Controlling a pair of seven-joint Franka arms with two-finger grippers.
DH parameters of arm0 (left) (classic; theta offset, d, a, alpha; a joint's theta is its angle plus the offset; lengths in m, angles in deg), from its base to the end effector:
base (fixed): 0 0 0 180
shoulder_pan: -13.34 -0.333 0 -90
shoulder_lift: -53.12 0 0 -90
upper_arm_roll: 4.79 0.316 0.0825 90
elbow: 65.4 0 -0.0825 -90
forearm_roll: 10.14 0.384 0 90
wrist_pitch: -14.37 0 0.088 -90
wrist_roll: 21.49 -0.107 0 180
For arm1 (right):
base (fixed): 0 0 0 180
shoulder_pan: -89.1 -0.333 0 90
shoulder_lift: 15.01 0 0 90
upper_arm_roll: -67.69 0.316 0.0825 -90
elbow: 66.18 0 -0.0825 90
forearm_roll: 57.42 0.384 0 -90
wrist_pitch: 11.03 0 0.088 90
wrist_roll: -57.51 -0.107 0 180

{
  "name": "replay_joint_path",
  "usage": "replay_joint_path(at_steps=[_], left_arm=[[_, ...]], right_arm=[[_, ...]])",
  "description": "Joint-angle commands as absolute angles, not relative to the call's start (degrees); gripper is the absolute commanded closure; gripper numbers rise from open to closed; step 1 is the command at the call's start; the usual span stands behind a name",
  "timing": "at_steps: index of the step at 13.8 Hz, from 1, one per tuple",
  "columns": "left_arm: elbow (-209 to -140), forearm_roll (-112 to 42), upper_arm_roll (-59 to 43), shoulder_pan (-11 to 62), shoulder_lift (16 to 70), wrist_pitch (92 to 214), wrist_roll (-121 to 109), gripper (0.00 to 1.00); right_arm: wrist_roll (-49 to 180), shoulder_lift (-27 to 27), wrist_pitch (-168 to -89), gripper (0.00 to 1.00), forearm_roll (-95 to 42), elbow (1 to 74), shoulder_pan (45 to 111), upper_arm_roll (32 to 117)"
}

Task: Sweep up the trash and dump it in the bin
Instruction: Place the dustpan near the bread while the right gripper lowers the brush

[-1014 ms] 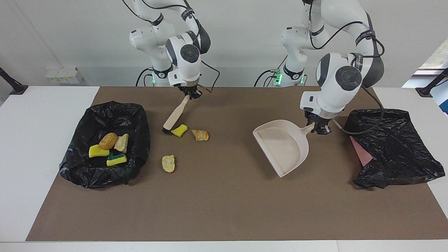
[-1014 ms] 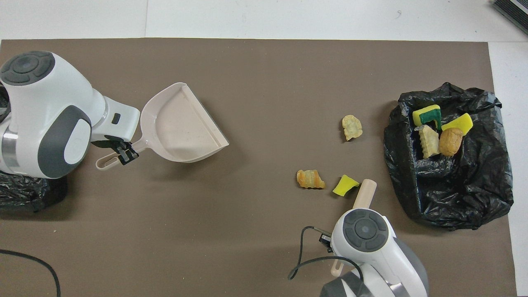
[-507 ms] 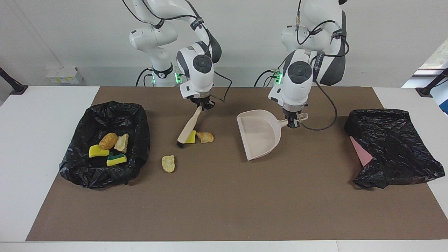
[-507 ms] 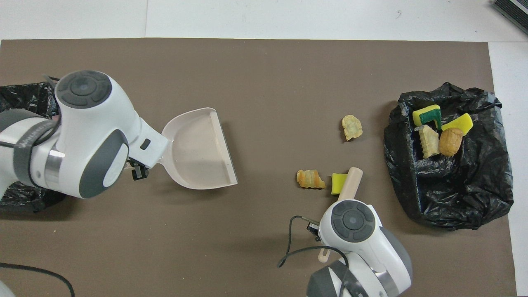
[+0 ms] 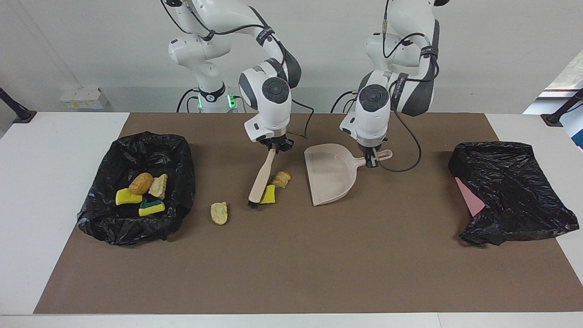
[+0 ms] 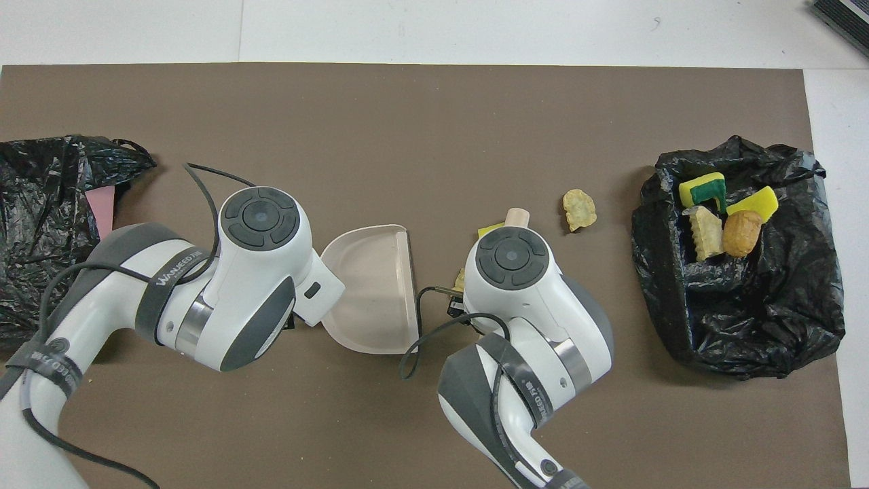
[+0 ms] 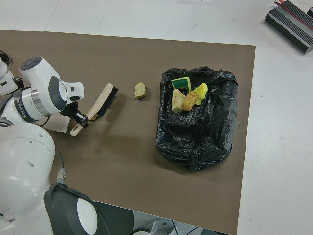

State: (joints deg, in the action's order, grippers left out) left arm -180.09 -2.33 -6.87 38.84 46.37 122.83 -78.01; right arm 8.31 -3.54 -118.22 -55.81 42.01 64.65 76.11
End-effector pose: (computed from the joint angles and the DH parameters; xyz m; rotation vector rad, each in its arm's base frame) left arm 0.4939 -0.2463 0.3838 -2.2107 2.1138 0.3824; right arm 0.4885 0.3144 0.3858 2.9937 -0.4463 -0.3022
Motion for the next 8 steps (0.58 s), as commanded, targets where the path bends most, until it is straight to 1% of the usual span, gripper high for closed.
replay_joint_path(at_steps=[1,3,8], left_arm=[[-184.31,-1.26,-6.20,40.41,48.99,126.25,-75.64,1.00],[-184.32,-1.26,-6.20,40.58,48.99,126.43,-75.19,1.00],[-184.23,-0.48,-6.29,41.72,49.17,125.81,-62.90,1.00]], right_arm=[[15.11,-1.03,-114.74,1.00,-60.91,36.30,66.16,76.12],[20.48,-0.60,-114.66,1.00,-66.53,36.21,67.56,75.86],[32.00,1.34,-113.26,1.00,-80.85,35.69,75.38,75.77]])
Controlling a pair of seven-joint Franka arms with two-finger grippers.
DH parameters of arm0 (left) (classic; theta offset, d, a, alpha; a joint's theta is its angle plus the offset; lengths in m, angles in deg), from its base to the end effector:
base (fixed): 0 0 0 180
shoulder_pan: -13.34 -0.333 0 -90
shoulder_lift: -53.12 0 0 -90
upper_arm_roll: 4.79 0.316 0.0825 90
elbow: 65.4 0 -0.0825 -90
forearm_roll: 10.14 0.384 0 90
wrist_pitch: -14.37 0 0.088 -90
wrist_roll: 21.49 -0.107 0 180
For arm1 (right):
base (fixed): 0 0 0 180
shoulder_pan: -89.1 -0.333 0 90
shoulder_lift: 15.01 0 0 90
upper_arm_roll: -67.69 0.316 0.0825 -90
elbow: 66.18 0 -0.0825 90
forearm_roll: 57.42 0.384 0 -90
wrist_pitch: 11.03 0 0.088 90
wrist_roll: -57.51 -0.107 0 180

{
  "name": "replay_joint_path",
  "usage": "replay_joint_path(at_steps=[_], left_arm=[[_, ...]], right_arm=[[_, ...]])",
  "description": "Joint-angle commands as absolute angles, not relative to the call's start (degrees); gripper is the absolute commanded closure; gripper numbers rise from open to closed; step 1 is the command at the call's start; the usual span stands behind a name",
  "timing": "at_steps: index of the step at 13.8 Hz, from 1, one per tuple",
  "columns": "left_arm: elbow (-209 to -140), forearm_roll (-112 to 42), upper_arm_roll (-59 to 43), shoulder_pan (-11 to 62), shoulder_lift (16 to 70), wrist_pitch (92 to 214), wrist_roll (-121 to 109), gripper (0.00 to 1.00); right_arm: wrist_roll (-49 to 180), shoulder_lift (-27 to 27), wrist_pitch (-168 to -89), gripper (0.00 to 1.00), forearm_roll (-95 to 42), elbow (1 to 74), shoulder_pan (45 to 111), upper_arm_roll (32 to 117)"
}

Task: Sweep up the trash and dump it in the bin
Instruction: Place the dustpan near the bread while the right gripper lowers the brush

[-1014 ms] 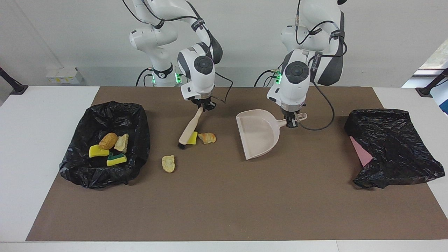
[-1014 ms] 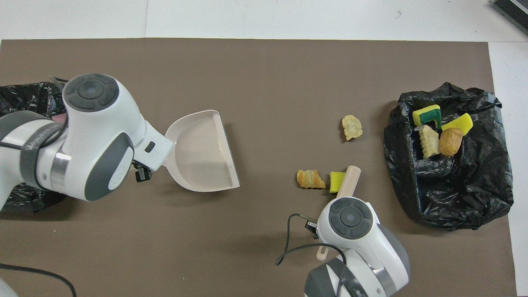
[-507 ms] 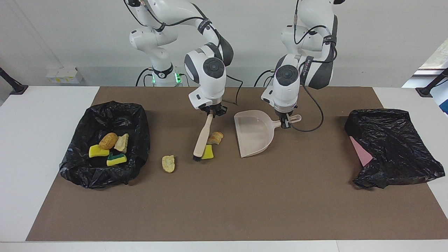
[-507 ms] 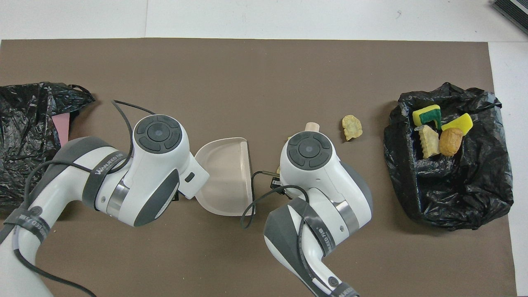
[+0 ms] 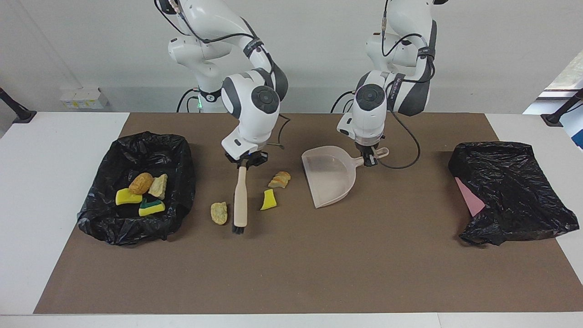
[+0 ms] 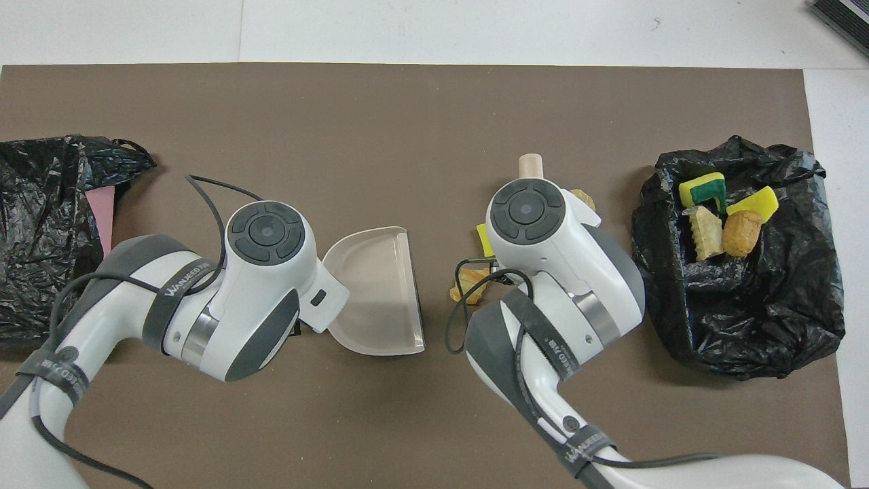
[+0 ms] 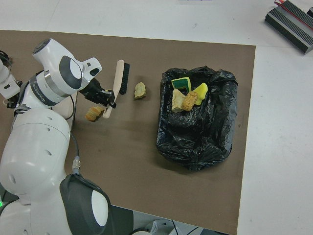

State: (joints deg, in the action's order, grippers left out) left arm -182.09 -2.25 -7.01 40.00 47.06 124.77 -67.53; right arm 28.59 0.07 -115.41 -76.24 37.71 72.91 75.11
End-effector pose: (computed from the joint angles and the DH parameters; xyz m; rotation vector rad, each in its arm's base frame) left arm 0.4832 -0.2553 0.3774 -2.3510 1.9204 0.3514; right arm 0.5601 0.2114 0.3813 2.7838 0.0414 -0.1441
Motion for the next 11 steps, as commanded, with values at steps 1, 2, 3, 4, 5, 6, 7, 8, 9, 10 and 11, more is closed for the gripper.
replay_joint_path(at_steps=[1,2,3,4,5,6,7,8,9,10,11], left_arm=[[-184.32,0.05,-6.29,41.81,49.25,125.81,-61.58,1.00],[-184.49,0.75,-6.29,42.51,49.60,125.81,-60.43,1.00],[-185.19,2.41,-6.29,44.26,50.13,126.25,-60.16,1.00],[-186.41,5.04,-6.29,45.32,51.00,126.95,-59.99,1.00],[-187.12,5.68,-6.29,45.85,51.45,127.57,-59.81,1.00],[-188.17,5.77,-6.29,45.85,51.80,128.62,-59.37,1.00],[-190.01,5.77,-6.29,45.85,52.67,130.54,-58.50,1.00],[-191.68,5.68,-6.37,45.85,53.38,132.39,-56.92,1.00],[-192.22,5.68,-6.37,45.68,53.65,132.93,-56.04,1.00],[-192.23,5.68,-6.46,45.68,53.65,132.85,-55.85,1.00],[-192.23,5.68,-6.46,45.59,53.65,132.93,-55.77,1.00]], right_arm=[[33.93,2.47,-112.38,1.00,-83.14,33.07,76.44,75.68],[36.21,3.53,-111.15,1.00,-84.12,31.31,78.10,75.77],[38.50,3.80,-111.66,1.00,-84.31,31.03,79.34,75.68],[40.00,4.06,-112.10,1.00,-83.88,31.46,80.65,75.86],[40.19,4.07,-112.19,1.00,-83.26,32.60,80.67,75.86],[40.19,3.63,-112.28,1.00,-82.21,34.35,80.58,75.95],[40.19,2.93,-112.80,1.00,-80.29,36.28,80.58,75.95],[40.10,1.79,-113.24,1.00,-78.27,38.21,80.58,75.95],[39.67,0.91,-113.94,1.00,-76.59,39.89,80.32,75.86],[39.40,0.21,-114.30,1.00,-75.53,41.03,79.62,75.95],[39.23,-0.06,-114.22,1.00,-74.04,41.48,79.18,76.03]])
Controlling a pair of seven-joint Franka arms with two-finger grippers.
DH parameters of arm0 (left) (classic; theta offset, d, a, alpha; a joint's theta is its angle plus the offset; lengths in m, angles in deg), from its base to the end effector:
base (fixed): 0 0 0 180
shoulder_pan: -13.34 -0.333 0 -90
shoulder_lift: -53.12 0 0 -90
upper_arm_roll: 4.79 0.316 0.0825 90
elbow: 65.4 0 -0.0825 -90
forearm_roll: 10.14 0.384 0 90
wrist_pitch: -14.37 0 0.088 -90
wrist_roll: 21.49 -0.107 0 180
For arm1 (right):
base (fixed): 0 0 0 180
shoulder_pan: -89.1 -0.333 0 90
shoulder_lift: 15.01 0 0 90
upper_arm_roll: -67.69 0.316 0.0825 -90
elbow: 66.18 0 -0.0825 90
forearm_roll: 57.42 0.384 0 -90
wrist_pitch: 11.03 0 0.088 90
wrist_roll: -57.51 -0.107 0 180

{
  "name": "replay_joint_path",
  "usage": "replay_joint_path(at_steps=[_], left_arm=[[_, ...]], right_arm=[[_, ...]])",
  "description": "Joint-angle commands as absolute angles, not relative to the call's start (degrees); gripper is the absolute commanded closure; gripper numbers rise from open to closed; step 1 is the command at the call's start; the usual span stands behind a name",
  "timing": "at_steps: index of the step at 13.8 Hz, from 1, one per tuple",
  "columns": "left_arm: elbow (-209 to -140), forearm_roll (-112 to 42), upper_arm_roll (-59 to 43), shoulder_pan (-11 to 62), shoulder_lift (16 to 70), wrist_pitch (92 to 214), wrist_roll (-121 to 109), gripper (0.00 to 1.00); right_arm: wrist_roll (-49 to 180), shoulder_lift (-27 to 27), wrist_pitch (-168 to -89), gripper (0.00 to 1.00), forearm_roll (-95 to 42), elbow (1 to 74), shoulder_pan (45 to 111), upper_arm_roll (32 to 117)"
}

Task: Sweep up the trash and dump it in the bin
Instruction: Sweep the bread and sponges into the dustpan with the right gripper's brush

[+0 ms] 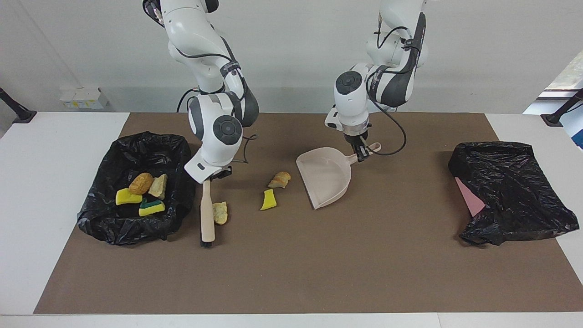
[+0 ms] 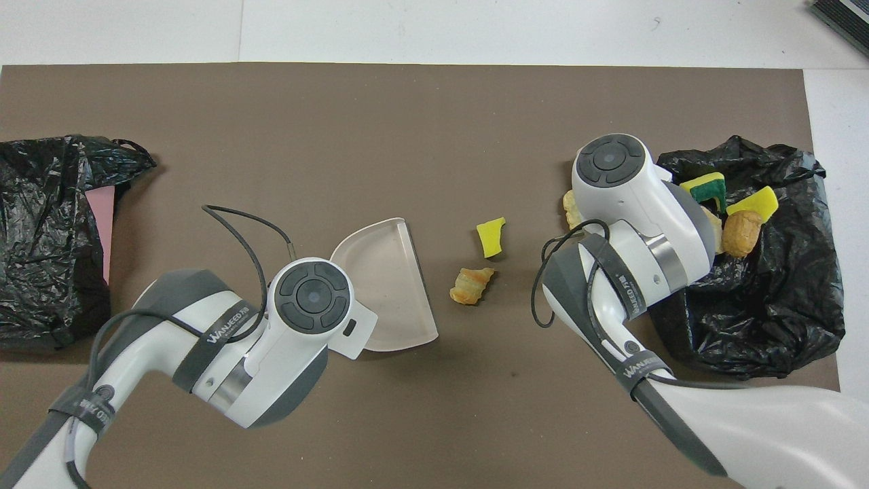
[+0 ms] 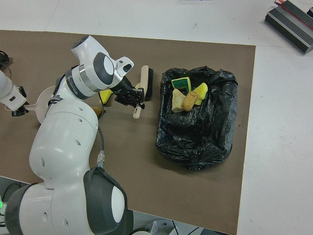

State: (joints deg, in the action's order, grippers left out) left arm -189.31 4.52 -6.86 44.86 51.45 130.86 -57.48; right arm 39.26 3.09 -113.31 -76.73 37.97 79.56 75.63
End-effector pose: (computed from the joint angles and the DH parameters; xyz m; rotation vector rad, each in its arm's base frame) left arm 0.4436 -0.2774 0.3721 -2.2799 1.8199 0.2379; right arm 0.5764 0.1469 0.3465 2.7561 0.1614 -0.3376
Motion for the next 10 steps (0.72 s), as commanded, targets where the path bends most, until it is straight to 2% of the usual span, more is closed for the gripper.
replay_joint_path(at_steps=[1,10], left_arm=[[-192.23,5.59,-6.55,45.50,53.56,133.11,-55.85,1.00],[-192.23,4.80,-6.55,45.41,52.60,132.14,-55.94,1.00]], right_arm=[[38.27,-0.33,-114.13,1.00,-70.98,41.49,78.04,76.12],[28.07,0.02,-117.98,1.00,-51.20,40.43,68.11,76.21]])
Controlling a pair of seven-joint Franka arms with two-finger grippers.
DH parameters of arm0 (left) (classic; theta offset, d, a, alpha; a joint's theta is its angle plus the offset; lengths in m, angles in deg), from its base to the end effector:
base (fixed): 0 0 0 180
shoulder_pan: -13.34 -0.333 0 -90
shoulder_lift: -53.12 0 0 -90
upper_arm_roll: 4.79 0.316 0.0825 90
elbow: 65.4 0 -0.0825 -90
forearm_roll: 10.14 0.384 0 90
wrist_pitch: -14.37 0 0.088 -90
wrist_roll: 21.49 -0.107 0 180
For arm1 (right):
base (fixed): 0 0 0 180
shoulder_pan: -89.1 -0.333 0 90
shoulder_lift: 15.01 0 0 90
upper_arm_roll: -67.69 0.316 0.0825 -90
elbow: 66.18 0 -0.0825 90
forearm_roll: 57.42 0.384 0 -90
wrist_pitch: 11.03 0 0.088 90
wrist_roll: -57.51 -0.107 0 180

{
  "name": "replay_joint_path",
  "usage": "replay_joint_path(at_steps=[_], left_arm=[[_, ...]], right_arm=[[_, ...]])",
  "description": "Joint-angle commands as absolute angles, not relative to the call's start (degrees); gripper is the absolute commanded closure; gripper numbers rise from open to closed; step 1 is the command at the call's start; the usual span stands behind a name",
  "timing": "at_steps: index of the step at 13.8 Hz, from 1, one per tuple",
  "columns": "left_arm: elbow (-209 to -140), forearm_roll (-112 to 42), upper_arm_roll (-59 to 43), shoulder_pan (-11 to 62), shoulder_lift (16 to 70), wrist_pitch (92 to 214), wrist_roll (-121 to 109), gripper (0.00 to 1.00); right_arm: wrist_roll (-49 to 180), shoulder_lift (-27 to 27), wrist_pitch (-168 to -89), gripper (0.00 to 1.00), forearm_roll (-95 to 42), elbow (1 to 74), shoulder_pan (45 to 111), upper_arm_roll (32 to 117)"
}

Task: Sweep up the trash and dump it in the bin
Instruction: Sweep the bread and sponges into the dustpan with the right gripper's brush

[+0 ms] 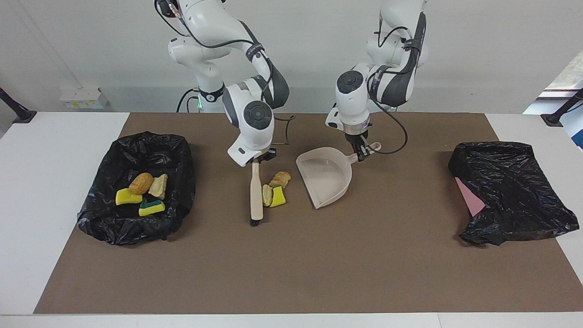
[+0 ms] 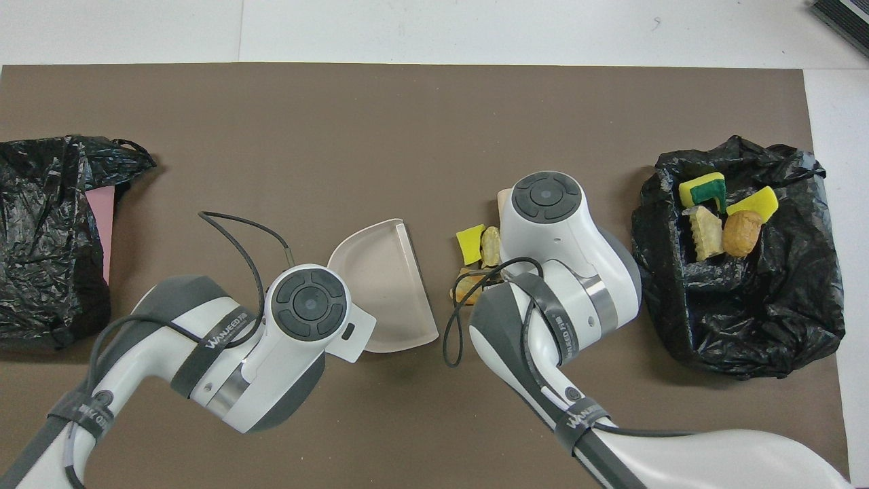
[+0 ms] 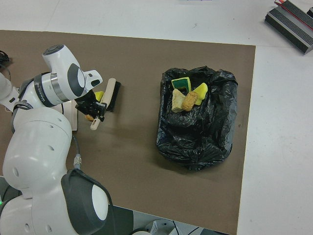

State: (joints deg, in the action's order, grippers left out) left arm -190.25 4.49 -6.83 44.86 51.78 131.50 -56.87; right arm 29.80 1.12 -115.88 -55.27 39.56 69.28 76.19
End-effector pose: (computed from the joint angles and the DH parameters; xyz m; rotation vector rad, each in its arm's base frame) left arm 0.4407 -0.2756 0.3687 -2.2890 1.8102 0.2356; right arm 0.5195 0.2786 0.3548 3.0375 -0.0061 -0.4523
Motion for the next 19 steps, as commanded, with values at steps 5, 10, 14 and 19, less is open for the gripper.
replay_joint_path(at_steps=[5,10,14,19], left_arm=[[-192.23,3.22,-6.55,45.24,52.24,132.23,-56.03,1.00],[-192.23,3.05,-6.55,45.24,52.24,132.23,-55.94,1.00],[-192.32,3.05,-6.55,44.37,52.16,133.11,-57.60,1.00],[-192.23,1.73,-6.55,42.08,51.45,134.87,-62.26,1.00]], right_arm=[[25.87,0.20,-121.42,1.00,-42.05,39.21,61.17,76.30],[22.53,-0.76,-119.06,1.00,-41.60,36.04,58.25,76.82],[22.44,-3.92,-114.32,1.00,-41.60,35.77,58.34,77.18],[23.58,-8.75,-111.13,1.00,-42.74,43.91,59.74,76.83]])
